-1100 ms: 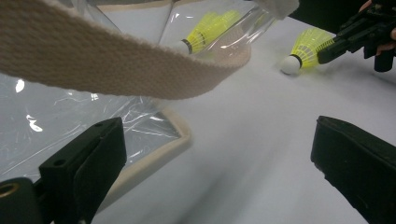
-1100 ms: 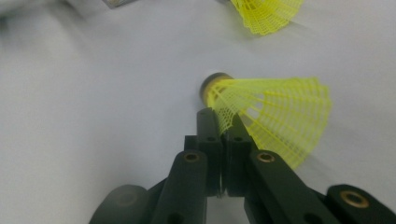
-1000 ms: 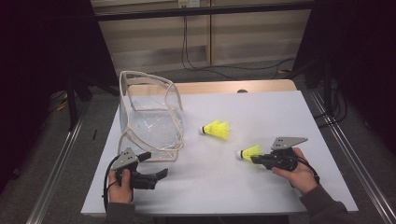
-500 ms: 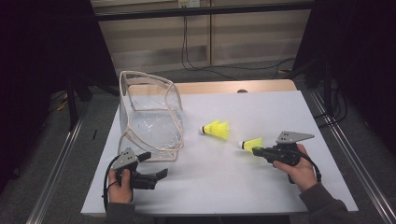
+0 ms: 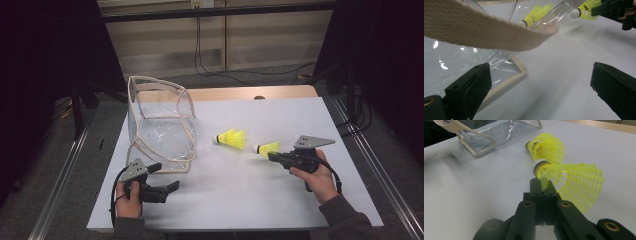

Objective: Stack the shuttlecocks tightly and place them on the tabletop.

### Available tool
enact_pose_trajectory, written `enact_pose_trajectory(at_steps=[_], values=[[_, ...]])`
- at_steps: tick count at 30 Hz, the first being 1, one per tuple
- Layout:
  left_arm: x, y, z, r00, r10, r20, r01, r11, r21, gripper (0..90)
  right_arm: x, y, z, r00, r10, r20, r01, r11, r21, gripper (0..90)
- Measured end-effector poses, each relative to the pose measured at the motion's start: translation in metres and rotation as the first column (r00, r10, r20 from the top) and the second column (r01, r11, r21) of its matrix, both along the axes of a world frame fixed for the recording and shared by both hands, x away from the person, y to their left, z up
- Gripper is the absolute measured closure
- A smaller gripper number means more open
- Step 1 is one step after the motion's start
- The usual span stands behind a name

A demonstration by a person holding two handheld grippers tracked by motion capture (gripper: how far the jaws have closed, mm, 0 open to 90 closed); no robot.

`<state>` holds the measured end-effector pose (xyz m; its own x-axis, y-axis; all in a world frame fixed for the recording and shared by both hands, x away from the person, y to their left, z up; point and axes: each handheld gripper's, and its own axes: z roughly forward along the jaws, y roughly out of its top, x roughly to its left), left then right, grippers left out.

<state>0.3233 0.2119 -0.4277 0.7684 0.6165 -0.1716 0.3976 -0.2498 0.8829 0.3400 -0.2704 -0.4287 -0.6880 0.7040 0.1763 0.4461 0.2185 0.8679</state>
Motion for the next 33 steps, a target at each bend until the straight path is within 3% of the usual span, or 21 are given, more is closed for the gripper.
enact_pose_trajectory(at_steps=[33], values=[[-0.001,0.002,0.000,1.0000,0.007,-0.002,-0.007,1.0000,0.003,3.6,0.018,0.015,0.000,0.9995,-0.028,0.012,0.028,0.999,-0.019,89.3]])
